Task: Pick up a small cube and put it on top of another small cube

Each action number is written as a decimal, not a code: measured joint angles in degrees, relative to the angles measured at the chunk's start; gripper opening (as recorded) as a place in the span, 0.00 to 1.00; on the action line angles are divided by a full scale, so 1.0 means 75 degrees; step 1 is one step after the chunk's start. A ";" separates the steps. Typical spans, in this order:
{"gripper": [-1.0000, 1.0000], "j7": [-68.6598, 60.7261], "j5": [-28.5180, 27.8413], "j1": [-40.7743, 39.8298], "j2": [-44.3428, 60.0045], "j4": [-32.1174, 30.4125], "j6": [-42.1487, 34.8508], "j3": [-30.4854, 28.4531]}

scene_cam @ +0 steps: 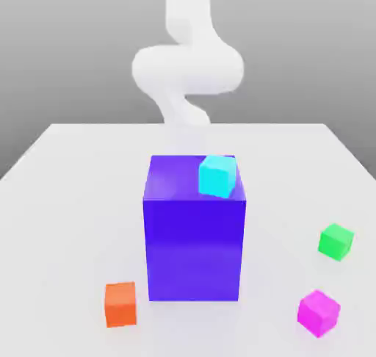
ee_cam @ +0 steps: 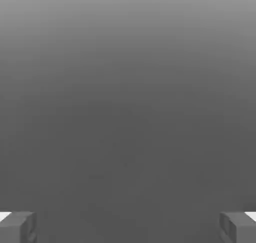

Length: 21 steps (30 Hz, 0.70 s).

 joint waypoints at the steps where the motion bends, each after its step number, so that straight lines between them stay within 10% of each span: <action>1: 0.50 -0.0013 -0.0039 0.0033 0.0300 -0.0045 0.0117 0.0091; 21: 0.50 -0.0067 -0.1015 0.1109 0.5863 -0.0870 0.2276 0.1469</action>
